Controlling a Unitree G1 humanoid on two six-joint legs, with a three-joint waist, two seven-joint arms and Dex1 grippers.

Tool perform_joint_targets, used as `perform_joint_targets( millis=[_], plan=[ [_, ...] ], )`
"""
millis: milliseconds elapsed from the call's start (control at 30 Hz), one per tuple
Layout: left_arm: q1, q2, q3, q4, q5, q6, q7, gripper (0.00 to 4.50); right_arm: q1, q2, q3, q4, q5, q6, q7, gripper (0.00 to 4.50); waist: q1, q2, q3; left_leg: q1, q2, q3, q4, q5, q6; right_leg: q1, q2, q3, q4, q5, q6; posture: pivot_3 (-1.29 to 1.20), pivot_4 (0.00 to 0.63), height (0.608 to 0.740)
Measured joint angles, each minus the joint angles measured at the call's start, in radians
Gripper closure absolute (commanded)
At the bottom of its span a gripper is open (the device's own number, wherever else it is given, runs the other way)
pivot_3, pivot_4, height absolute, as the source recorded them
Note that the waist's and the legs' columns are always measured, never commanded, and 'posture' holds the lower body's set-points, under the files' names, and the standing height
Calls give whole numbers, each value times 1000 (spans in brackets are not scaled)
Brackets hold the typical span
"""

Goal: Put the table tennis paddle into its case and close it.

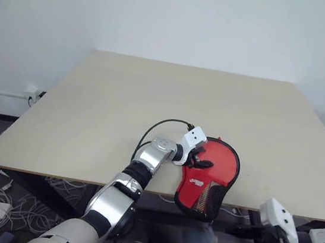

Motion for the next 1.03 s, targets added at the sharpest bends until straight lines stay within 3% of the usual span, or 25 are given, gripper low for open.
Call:
perform_joint_targets(
  millis=[167,400,600,767,1033],
  plan=[
    [30,31,3,-49,-3,2,-21,1107,-276,-5,-132,213,37,2,-33,2437,-7,0,0,1,1,0,0,0,0,-1,0,-1,-1,1,-1,0,0,724],
    [122,196,61,-260,-90,127,-124,1107,-548,221,62,373,-33,30,-277,2437,-15,2,0,1,3,0,-6,-2,-5,-6,5,0,1,1,-3,0,0,724],
    [194,386,159,-412,-135,222,-122,1107,-605,483,188,484,-200,-71,-504,2437,-16,5,2,-1,1,2,-3,-1,-5,-7,3,1,3,2,-3,0,0,724],
    [284,512,244,-557,-195,283,-125,1107,-650,637,232,581,-300,-160,-633,2437,-12,7,4,-2,1,4,-1,-1,-6,-7,1,3,3,3,-3,0,0,724],
    [443,625,365,-635,-227,353,-48,1107,-661,622,234,577,-289,-160,-570,2437,-12,8,4,-2,2,7,-8,4,-15,-13,2,5,5,3,-4,0,0,724]
  ],
)
